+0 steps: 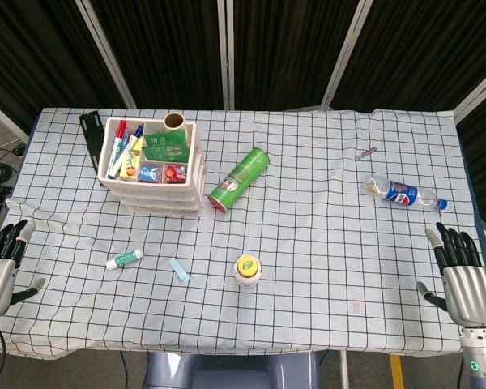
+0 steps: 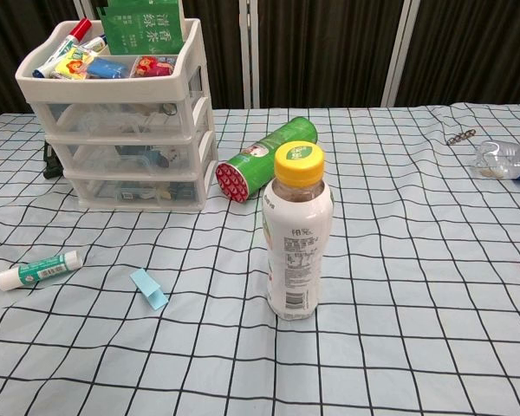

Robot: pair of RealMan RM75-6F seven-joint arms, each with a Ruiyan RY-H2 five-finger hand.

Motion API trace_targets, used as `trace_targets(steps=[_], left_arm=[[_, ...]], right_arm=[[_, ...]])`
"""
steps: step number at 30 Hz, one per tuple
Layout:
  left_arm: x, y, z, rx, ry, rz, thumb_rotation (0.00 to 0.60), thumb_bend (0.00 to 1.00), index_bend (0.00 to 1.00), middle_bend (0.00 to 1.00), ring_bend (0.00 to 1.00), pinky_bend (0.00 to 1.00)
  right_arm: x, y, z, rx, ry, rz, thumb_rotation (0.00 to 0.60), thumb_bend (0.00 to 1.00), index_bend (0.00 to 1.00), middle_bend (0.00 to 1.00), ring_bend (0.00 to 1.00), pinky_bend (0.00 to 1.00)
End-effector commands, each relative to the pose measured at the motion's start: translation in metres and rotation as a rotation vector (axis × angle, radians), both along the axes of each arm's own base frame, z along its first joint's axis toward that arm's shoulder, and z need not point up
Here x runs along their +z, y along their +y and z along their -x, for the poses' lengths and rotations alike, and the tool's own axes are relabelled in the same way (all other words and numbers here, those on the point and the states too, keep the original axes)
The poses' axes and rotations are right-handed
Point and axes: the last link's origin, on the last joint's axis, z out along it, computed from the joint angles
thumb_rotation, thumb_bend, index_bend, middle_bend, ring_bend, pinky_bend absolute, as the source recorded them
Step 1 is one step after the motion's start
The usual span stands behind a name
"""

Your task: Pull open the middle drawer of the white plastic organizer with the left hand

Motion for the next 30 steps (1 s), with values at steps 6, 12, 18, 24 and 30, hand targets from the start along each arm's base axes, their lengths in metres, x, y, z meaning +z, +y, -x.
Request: trace_targets(steps=[6,12,18,24,30], left_arm=[[0.0010,-0.0012,-0.0008,0.003,-0.004,-0.003,0.600,0.20,0.00,0.00,0.00,0.00],[0.0009,-0.0011,-0.0024,-0.004,-0.008,-0.004,0.600,0.19,0.00,0.00,0.00,0.00],[-0.0029,0.0011,-0.0002,0.013,0.002,0.006,0.600,0.19,0.00,0.00,0.00,0.00],[-0.0045,0.0008,-0.0004,0.029,0.005,-0.001,0.600,0.19,0.00,0.00,0.00,0.00],[-0.0071,0.0018,-0.0046,0.026,-0.042,0.012,0.600,0.22,0.00,0.00,0.00,0.00]], right_arm=[[-0.0004,0.0006,0.0007,-0.004,-0.008,-0.008,0.600,0.08,0.00,0.00,0.00,0.00],[-0.0007,0.0008,-0.0009,0.002,-0.012,-0.009,0.600,0.08,0.00,0.00,0.00,0.00],[-0.0010,-0.0007,0.0002,-0.006,-0.015,-0.009,0.600,0.08,0.00,0.00,0.00,0.00],[-0.0006,-0.0006,0.0011,-0.012,-0.020,-0.013,0.600,0.08,0.00,0.00,0.00,0.00],[-0.0011,0.0006,0.0004,-0.015,-0.024,-0.020,0.600,0.08,0.00,0.00,0.00,0.00]])
